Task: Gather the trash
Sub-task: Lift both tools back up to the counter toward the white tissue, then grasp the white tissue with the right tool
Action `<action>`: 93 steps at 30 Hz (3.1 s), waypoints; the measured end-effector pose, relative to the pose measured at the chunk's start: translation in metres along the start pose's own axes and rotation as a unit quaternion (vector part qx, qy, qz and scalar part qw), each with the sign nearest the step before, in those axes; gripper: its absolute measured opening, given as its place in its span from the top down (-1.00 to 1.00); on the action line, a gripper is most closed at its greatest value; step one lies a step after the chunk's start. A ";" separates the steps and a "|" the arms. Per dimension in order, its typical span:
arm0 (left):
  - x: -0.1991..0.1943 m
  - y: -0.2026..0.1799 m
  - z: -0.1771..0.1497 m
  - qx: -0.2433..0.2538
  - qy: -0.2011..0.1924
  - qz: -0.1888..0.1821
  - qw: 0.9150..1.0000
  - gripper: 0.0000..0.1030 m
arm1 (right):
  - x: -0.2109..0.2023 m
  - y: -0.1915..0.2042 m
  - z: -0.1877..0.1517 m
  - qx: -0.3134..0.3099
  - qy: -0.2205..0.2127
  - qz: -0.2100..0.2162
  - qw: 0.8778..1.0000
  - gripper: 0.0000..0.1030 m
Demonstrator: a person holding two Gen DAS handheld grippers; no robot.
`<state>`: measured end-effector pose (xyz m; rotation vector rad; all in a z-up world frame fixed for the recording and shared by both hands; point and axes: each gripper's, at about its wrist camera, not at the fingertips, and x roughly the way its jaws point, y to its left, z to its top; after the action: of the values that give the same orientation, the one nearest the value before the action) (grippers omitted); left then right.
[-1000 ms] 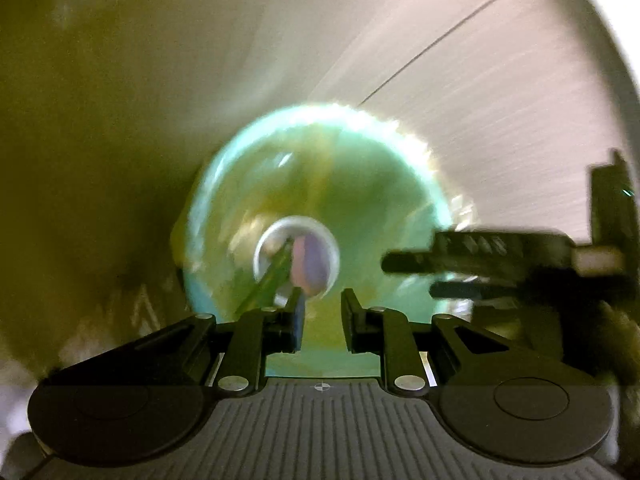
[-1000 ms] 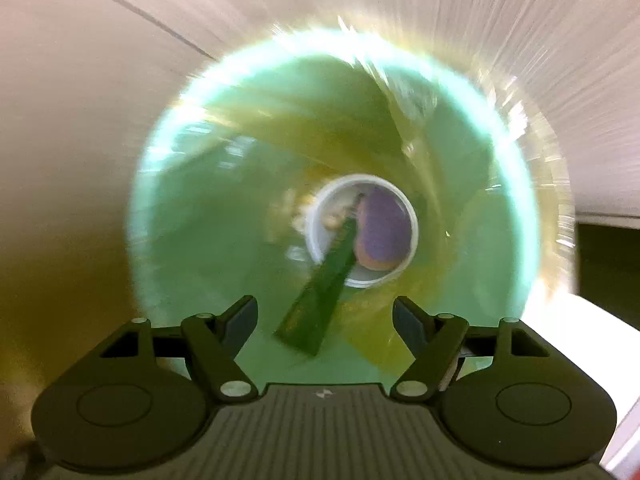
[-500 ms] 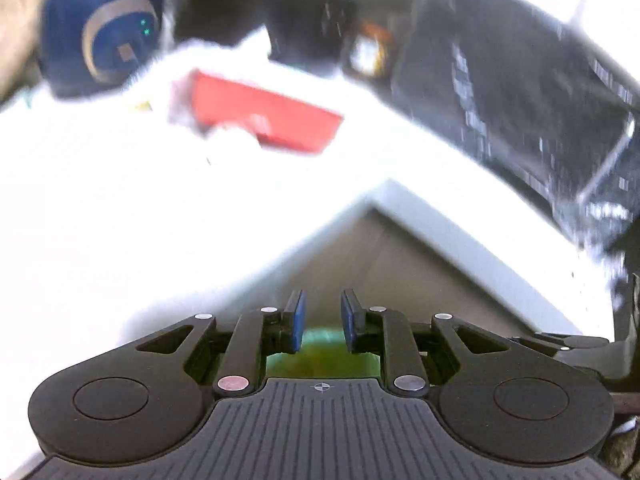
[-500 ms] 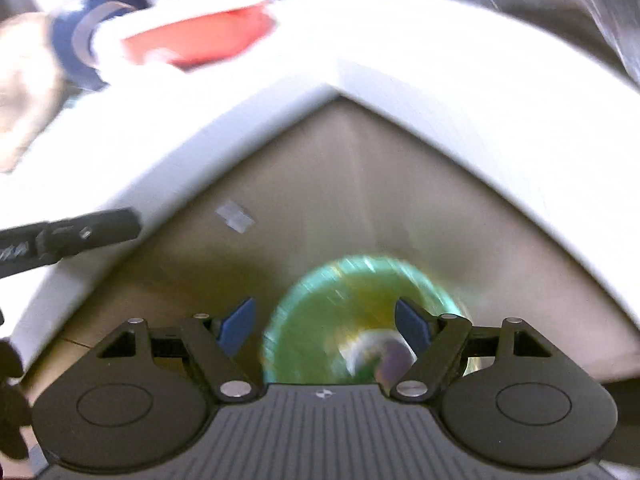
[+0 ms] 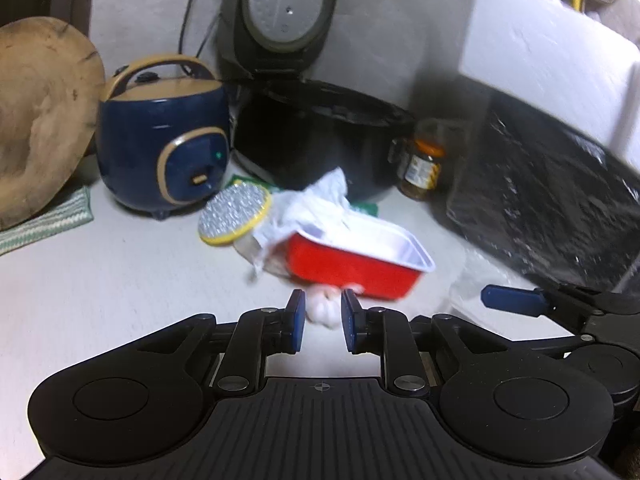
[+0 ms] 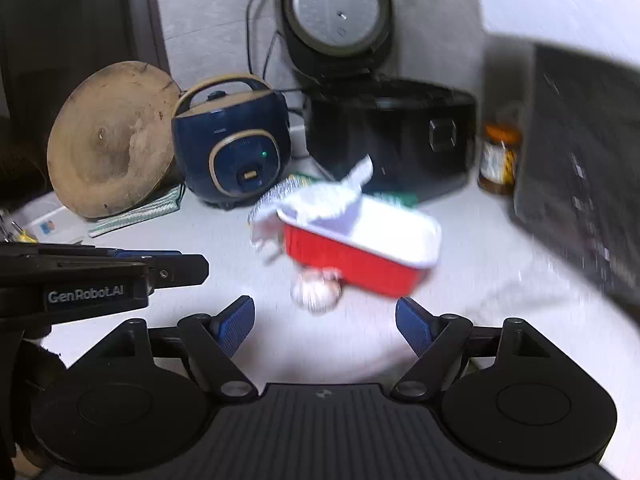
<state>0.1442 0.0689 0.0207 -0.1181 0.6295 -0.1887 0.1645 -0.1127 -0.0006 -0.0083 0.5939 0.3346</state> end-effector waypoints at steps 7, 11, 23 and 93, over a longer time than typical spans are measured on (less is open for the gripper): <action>0.030 0.077 0.020 -0.089 0.001 -0.019 0.996 0.56 | 0.044 0.027 0.034 -0.043 0.009 -0.060 0.997 -0.66; 0.048 0.116 0.023 -0.115 0.007 -0.035 0.993 0.56 | 0.073 0.033 0.065 -0.024 0.016 -0.046 0.999 -0.73; 0.072 0.182 -0.001 -0.165 0.024 -0.108 0.980 0.56 | 0.263 0.062 0.146 0.015 0.126 -0.042 0.991 -0.72; 0.066 0.140 -0.033 -0.122 0.104 -0.002 0.987 0.56 | 0.125 0.083 -0.037 -0.011 0.110 0.119 0.987 0.55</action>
<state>0.1960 0.1896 -0.0666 -0.3381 0.8594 -0.1276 0.2147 0.0006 -0.0930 0.0037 0.8116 0.5767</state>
